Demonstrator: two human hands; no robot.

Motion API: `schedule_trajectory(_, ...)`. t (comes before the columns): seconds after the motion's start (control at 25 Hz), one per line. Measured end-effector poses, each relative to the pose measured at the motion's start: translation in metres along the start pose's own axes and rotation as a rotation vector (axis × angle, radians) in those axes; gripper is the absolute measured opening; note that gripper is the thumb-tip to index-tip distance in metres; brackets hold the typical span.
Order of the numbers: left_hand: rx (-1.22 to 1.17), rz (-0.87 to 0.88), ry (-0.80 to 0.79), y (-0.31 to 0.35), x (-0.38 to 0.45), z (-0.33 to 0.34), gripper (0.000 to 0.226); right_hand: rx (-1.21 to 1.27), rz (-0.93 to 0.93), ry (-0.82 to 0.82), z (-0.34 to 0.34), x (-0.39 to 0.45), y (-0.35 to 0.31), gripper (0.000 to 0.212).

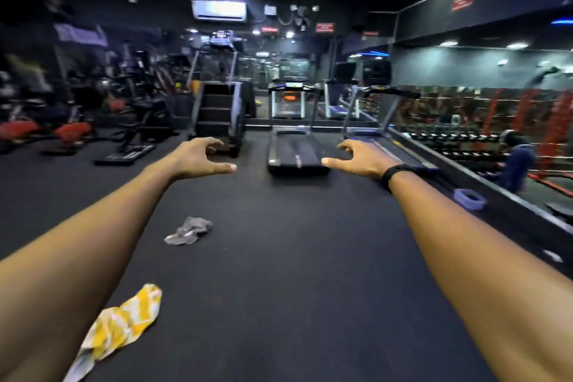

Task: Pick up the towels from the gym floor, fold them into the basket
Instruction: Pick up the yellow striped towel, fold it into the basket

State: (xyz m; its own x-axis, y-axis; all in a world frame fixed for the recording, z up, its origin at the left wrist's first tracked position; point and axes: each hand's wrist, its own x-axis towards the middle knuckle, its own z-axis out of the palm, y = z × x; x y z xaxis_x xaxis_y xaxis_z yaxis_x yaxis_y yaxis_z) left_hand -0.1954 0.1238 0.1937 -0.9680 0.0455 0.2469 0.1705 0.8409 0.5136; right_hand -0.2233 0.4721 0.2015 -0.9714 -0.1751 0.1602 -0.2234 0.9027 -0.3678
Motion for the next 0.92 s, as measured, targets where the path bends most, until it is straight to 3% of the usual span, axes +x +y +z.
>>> schedule_trajectory(0.24,0.024,-0.226,0.089,-0.154,-0.045,-0.101,0.099,0.026,-0.246,-0.134,0.085,0.079,-0.174,0.082)
schedule_trajectory(0.4,0.053,-0.332,0.164,-0.241,-0.079,-0.152,0.075,0.032,-0.382,-0.219,0.139,0.116,-0.282,0.081)
schedule_trajectory(0.6,0.078,-0.491,0.239,-0.318,-0.128,-0.195,0.079,0.052,-0.485,-0.291,0.195,0.139,-0.38,0.124)
schedule_trajectory(0.84,0.095,-0.645,0.306,-0.385,-0.161,-0.223,0.078,0.084,-0.655,-0.356,0.246,0.167,-0.464,0.068)
schedule_trajectory(0.92,0.109,-0.682,0.318,-0.403,-0.161,-0.228,0.077,0.084,-0.66,-0.366,0.266,0.185,-0.484,0.066)
